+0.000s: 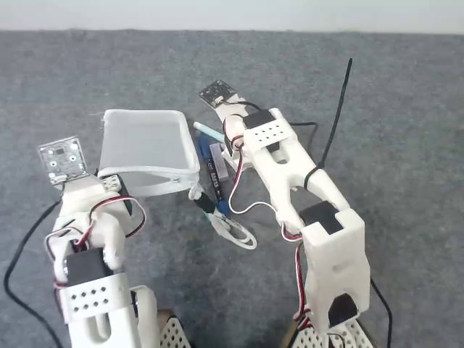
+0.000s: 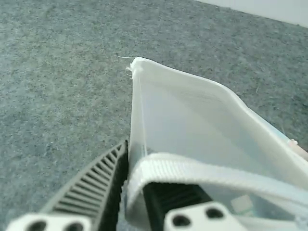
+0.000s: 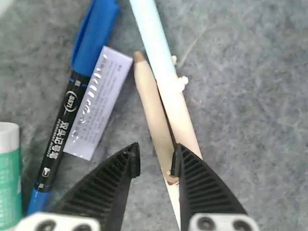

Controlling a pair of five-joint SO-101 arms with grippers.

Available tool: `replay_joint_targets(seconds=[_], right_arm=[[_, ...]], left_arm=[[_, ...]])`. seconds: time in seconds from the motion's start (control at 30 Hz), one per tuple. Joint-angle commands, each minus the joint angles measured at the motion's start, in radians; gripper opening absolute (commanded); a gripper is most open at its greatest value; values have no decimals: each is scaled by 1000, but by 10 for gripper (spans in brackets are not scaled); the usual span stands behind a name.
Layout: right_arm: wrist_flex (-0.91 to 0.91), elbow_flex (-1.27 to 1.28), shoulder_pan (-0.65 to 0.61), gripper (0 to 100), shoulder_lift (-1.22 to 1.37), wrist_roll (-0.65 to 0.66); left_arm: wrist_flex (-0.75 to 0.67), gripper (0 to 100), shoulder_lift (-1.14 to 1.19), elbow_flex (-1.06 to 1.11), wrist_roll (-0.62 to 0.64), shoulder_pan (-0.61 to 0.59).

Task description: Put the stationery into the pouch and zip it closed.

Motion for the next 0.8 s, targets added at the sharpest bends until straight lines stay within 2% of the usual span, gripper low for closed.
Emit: replay_joint_targets(seconds=[0.0,0.23,0.4,0.77], right_arm=[[15,-63,7,111,19,11],[139,-206,-1,108,122,11],[186,-288,-1,2,193,12],[346,-287,-1,6,99,0]], left_arm=[[9,10,-23,-59,12,-8],[9,10,-23,-58,12,-8],[9,10,-23,-58,12,-8],[43,9,-23,-64,12,-3]])
